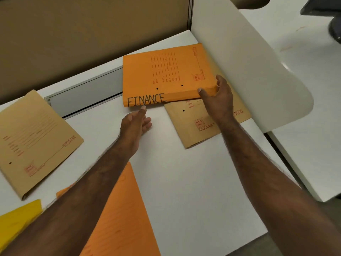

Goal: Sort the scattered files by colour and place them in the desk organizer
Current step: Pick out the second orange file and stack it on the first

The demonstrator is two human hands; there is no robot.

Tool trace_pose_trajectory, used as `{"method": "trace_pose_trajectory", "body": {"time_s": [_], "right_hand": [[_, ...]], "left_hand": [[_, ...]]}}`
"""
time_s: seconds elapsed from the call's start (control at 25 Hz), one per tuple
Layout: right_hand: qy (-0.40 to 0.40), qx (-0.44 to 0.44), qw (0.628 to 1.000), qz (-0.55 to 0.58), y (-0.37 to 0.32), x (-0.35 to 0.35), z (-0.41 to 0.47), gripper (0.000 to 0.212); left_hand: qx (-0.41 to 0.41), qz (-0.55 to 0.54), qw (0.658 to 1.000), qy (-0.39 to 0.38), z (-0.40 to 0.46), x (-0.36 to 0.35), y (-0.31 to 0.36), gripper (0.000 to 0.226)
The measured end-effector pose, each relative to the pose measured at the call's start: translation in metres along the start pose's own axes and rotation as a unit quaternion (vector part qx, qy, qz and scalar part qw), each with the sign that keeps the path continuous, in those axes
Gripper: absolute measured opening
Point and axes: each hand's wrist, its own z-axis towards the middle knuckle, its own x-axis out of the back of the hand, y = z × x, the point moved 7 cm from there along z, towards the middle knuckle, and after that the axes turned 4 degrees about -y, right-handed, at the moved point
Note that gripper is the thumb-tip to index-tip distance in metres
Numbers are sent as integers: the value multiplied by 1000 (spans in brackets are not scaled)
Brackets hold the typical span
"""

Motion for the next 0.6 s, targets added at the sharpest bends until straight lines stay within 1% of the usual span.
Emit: {"method": "trace_pose_trajectory", "body": {"time_s": [0.08, 0.2, 0.32, 0.44, 0.52, 0.6], "right_hand": [[4, -17, 1000, 2, 4, 0, 13, 84], [9, -48, 999, -1, 11, -1, 26, 83], [6, -50, 999, 11, 14, -3, 28, 71], [16, -39, 999, 25, 17, -4, 22, 59], [6, -44, 998, 45, 19, -7, 14, 57], [-16, -50, 995, 84, 20, -12, 2, 58]], "left_hand": [[22, -78, 997, -8, 9, -7, -1, 38], [43, -138, 989, -19, 19, -15, -1, 34], [58, -144, 987, -36, 24, -20, -2, 34], [75, -118, 987, -77, 26, -24, -1, 51], [80, -111, 987, -82, 26, -25, 0, 58], [80, -112, 987, -82, 25, -27, 1, 59]]}}
